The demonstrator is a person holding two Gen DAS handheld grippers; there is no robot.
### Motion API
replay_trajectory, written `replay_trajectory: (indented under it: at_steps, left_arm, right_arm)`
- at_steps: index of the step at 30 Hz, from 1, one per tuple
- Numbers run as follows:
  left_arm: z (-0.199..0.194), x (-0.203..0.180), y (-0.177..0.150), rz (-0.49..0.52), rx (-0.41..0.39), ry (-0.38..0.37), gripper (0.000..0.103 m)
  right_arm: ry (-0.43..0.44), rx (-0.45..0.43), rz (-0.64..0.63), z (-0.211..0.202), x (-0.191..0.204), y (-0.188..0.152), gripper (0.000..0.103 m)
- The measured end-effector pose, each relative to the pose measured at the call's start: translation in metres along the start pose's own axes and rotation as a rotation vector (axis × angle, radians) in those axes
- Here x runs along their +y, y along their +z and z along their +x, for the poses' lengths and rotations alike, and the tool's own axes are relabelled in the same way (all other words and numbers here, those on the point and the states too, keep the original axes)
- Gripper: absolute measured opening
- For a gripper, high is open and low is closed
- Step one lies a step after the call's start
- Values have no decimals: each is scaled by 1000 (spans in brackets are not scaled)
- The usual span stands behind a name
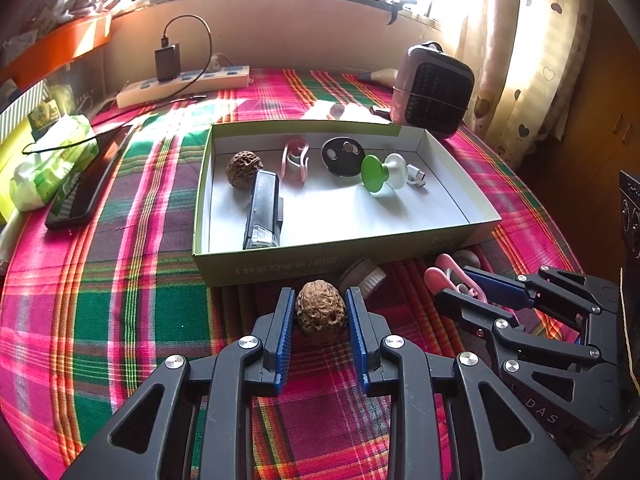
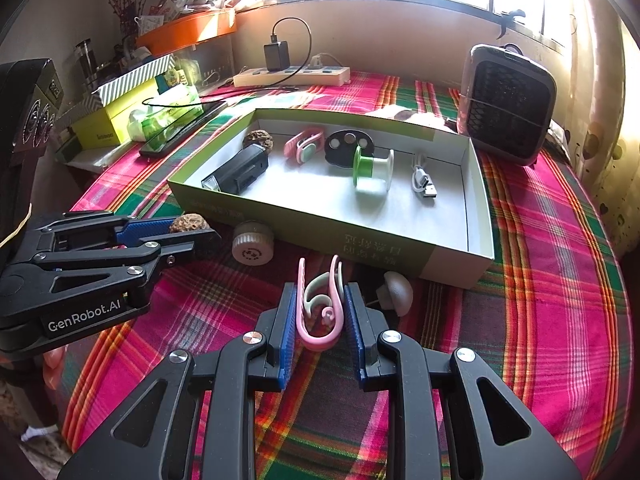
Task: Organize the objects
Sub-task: 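Close the right tool on the pink loop while the left tool holds the walnut, then carry the walnut and pink loop over the box with both tools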
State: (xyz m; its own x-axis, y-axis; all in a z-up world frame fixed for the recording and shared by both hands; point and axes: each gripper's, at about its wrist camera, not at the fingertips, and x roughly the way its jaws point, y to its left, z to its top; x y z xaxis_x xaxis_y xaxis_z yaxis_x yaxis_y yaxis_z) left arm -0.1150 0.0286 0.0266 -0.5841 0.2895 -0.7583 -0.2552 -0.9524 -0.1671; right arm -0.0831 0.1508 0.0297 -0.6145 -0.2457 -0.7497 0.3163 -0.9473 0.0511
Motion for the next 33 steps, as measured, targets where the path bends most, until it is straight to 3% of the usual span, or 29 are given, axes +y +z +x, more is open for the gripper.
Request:
replay_trajectory:
  at_steps: [16, 33]
  left_arm:
    - [-11, 4, 24, -5, -54, 8, 24]
    - [20, 5, 44, -7, -17, 13, 23]
  right_arm:
    - [12, -42, -34, -1, -3, 45, 24]
    - [74, 38, -81, 51, -14, 91, 24]
